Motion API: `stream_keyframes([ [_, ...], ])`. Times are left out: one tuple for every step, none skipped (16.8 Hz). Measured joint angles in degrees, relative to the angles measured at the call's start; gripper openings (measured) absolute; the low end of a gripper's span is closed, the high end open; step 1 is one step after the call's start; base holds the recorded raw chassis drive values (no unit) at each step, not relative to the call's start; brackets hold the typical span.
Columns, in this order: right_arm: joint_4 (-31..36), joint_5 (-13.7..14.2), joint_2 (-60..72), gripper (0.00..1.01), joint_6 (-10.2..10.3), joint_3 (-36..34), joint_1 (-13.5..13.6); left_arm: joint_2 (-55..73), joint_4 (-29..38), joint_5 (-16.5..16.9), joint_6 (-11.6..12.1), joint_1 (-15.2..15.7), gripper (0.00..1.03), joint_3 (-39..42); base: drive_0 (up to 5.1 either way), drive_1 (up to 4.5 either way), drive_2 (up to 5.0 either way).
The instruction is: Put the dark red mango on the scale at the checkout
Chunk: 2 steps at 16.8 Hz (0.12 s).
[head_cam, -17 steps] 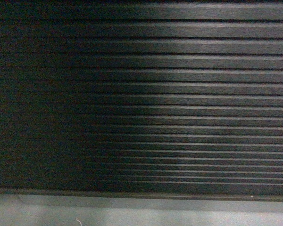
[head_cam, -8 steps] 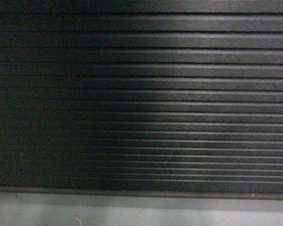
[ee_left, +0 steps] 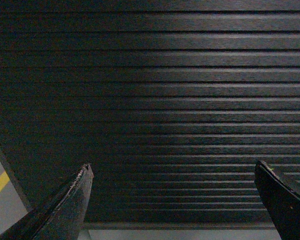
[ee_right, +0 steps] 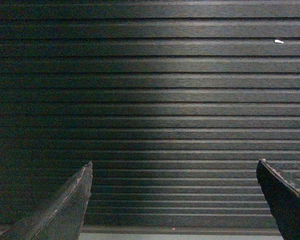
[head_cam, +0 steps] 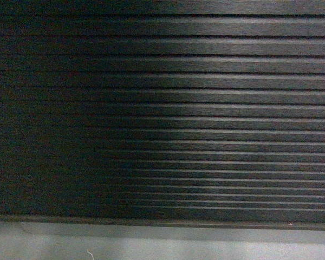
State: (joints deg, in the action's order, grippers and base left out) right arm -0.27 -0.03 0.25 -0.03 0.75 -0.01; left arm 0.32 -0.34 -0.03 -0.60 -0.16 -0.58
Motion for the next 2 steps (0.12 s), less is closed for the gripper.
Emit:
stream_keyframes([
  [0.0,0.0,0.0,0.98,0.0,0.0,0.0,0.0,0.0,0.0,0.0,0.0,0.98,0.0,0.0,0.0,0.0],
  [0.0,0.0,0.0,0.98,0.0,0.0,0.0,0.0,0.0,0.0,0.0,0.0,0.98,0.0,0.0,0.0,0.0],
])
